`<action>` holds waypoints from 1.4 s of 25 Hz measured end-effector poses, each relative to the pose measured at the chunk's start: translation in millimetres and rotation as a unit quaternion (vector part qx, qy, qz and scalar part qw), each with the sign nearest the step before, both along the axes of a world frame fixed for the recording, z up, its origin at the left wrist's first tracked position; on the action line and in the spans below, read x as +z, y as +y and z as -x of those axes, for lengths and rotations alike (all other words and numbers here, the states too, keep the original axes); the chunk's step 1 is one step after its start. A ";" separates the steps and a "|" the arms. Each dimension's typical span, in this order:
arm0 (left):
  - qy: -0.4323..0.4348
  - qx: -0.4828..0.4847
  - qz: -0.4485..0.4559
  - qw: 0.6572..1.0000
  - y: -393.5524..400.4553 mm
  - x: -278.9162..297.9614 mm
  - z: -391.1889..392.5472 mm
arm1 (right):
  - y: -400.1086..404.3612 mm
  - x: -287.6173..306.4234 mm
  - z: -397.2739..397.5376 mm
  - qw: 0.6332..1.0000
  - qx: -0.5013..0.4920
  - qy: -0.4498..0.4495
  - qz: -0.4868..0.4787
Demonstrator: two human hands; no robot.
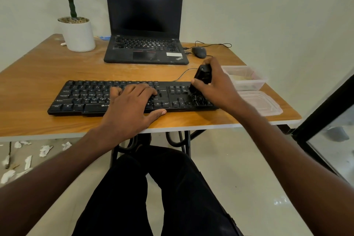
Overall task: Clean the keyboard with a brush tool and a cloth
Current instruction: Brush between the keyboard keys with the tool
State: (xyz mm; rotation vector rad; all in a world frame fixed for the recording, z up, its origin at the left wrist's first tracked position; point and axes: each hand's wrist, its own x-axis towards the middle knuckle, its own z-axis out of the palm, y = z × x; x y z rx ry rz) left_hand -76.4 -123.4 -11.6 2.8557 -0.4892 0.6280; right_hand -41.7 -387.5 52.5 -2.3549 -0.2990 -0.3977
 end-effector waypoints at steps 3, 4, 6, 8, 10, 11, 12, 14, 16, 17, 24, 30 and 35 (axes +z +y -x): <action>0.001 0.000 -0.001 1.000 -0.5 -0.2 0.5 | -8.7 4.0 -2.0 0.994 -0.085 -0.049 0.057; 0.000 -0.001 0.000 1.000 -0.4 -0.2 0.6 | -9.8 4.4 -1.3 0.992 -0.096 -0.065 0.051; -0.003 -0.003 0.000 1.000 0.3 0.1 0.7 | -5.5 4.8 -1.2 0.996 -0.069 -0.047 -0.023; -0.008 -0.006 0.000 1.000 0.4 0.1 0.7 | -1.1 3.9 -2.7 0.998 -0.031 0.009 -0.052; -0.007 -0.007 -0.002 1.000 0.5 -0.1 0.7 | -3.6 5.2 -3.1 0.999 -0.047 0.022 -0.016; -0.006 -0.007 -0.003 1.000 0.8 -0.5 0.7 | -6.1 7.0 -3.0 0.997 -0.076 0.000 0.016; -0.006 -0.006 -0.003 1.000 1.1 -0.7 0.5 | -7.9 8.2 -2.9 0.994 -0.099 -0.030 0.041; -0.004 -0.004 -0.002 1.000 1.4 0.0 0.2 | -8.8 7.3 -2.4 0.993 -0.098 -0.061 0.020; -0.002 -0.003 -0.004 1.000 1.3 0.4 0.6 | -6.6 5.5 -1.7 0.997 -0.065 -0.031 -0.023; -0.001 -0.003 -0.006 1.000 1.4 0.4 0.8 | -6.4 3.7 -1.6 0.998 -0.060 -0.020 -0.018; -0.005 -0.004 -0.011 1.000 1.1 -0.5 -0.1 | -29.8 33.7 0.3 0.987 -0.071 0.118 0.077; 0.000 -0.002 -0.019 1.000 1.5 -1.6 -0.6 | -22.8 38.1 0.3 0.995 -0.078 0.048 0.044; -0.033 -0.012 0.030 0.999 28.2 11.5 0.0 | 4.8 22.7 5.4 0.998 -0.018 -0.024 -0.063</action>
